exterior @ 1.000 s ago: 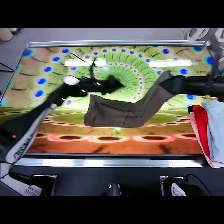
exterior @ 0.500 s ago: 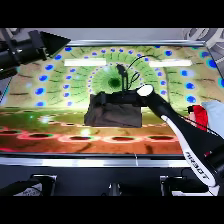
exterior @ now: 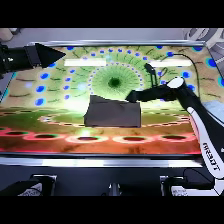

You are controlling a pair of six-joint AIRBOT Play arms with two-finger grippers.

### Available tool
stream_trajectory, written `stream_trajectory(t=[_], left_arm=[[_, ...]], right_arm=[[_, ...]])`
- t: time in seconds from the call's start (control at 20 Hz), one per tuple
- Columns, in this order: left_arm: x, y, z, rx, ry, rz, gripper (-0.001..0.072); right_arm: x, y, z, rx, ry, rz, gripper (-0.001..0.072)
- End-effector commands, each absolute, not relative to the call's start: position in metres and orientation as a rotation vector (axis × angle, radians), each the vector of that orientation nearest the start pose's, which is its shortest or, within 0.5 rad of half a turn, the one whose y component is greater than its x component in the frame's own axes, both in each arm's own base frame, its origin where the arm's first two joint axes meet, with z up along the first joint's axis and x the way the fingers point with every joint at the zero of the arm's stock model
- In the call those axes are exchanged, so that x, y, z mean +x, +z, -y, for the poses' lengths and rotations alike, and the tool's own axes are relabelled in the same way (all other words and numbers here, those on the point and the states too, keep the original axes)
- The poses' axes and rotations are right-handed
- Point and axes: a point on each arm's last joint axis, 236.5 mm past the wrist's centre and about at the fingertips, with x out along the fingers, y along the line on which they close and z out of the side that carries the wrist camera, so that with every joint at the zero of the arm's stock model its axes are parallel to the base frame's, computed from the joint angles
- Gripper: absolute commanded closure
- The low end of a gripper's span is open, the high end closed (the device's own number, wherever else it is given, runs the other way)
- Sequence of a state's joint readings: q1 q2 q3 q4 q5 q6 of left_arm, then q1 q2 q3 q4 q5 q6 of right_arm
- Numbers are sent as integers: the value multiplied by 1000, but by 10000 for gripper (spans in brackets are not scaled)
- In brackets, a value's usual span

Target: Fold the shirts.

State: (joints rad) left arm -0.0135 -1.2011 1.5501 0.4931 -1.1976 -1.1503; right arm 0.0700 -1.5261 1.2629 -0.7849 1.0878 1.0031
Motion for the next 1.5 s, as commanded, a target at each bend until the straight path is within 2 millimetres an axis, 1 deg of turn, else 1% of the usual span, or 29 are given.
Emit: stream_trajectory(t=[0.0,0.15,0.25,0.4,0.45,0.5,0.55,0.6,0.65,0.7,0.75,0.8,0.85,0.95,1.05,1.2,1.3,1.35,1.45], left_arm=[[395,286,191,-348,-863,-606,685],[394,285,194,-346,-872,-610,685],[393,285,197,-345,-877,-612,684],[392,285,197,-371,-870,-627,685],[392,285,197,-371,-870,-627,684],[392,285,197,-371,-870,-627,685],[392,285,197,-371,-870,-627,685],[392,285,197,-371,-870,-627,684],[392,285,197,-371,-870,-627,684],[392,285,197,-371,-870,-627,684],[392,285,197,-370,-870,-627,684],[392,285,197,-369,-870,-627,684],[393,284,197,-367,-871,-626,684],[395,279,194,-351,-855,-635,684],[399,273,190,-327,-831,-644,684],[399,272,189,-326,-830,-647,684],[398,272,190,-325,-832,-649,684],[398,272,190,-325,-832,-650,684],[398,271,190,-325,-832,-650,684]], right_arm=[[375,-49,-84,135,534,-1448,43],[368,-79,-116,205,586,-1480,42],[371,-97,-137,193,605,-1479,43],[383,-113,-161,195,605,-1438,51],[389,-114,-165,194,599,-1411,151],[395,-110,-167,203,604,-1383,458],[402,-104,-169,227,609,-1353,671],[412,-90,-169,226,648,-1298,692],[422,-72,-165,201,692,-1236,692],[432,-50,-150,187,700,-1188,692],[444,-26,-128,195,674,-1138,694],[455,-1,-103,209,637,-1091,694],[462,26,-72,254,578,-1051,694],[462,75,-13,287,489,-981,694],[451,113,46,262,377,-928,694],[423,149,125,272,192,-858,694],[398,163,172,298,70,-822,694],[383,165,193,319,19,-818,694],[353,166,225,368,-60,-824,694]])
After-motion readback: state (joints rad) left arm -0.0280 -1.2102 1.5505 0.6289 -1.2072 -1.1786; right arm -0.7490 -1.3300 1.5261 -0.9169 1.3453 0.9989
